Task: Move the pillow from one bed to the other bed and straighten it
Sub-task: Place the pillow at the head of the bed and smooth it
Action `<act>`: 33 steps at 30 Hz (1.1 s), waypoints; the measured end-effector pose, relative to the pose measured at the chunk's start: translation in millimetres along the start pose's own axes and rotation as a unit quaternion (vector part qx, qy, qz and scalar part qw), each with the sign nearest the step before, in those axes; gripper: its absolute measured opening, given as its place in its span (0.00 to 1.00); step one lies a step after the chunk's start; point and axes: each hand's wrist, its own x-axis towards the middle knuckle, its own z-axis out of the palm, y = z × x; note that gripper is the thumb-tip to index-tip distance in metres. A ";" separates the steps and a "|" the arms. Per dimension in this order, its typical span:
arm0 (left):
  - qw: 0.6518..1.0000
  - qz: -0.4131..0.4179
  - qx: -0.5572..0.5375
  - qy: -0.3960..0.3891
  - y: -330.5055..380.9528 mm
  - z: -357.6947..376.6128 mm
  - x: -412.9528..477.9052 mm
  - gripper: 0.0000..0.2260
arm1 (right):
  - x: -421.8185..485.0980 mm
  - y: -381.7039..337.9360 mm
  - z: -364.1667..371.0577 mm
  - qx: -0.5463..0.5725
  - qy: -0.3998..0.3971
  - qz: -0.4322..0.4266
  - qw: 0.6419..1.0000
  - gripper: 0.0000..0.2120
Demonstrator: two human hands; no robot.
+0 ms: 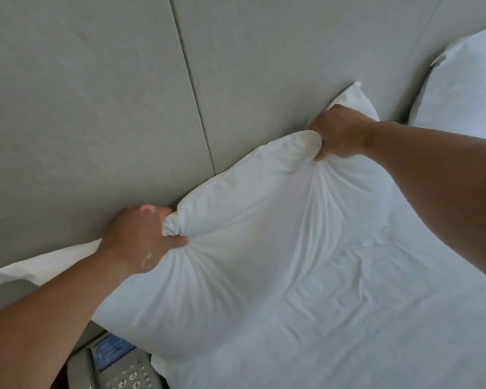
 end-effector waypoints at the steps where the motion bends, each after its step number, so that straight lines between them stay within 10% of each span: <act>1: 1.000 0.001 -0.004 0.005 -1.1 -1.8 1.3 0.14 | 0.8 1.8 -2.7 -0.001 0.014 -0.009 1.000 0.18; 26: 0.999 -0.017 0.033 -0.037 12.6 22.6 15.6 0.23 | 4.4 7.3 61.5 0.002 -0.033 0.014 0.999 0.29; 33: 0.997 -0.046 0.000 -0.059 4.5 9.2 23.3 0.22 | -2.0 9.4 50.4 0.034 0.076 0.061 0.995 0.28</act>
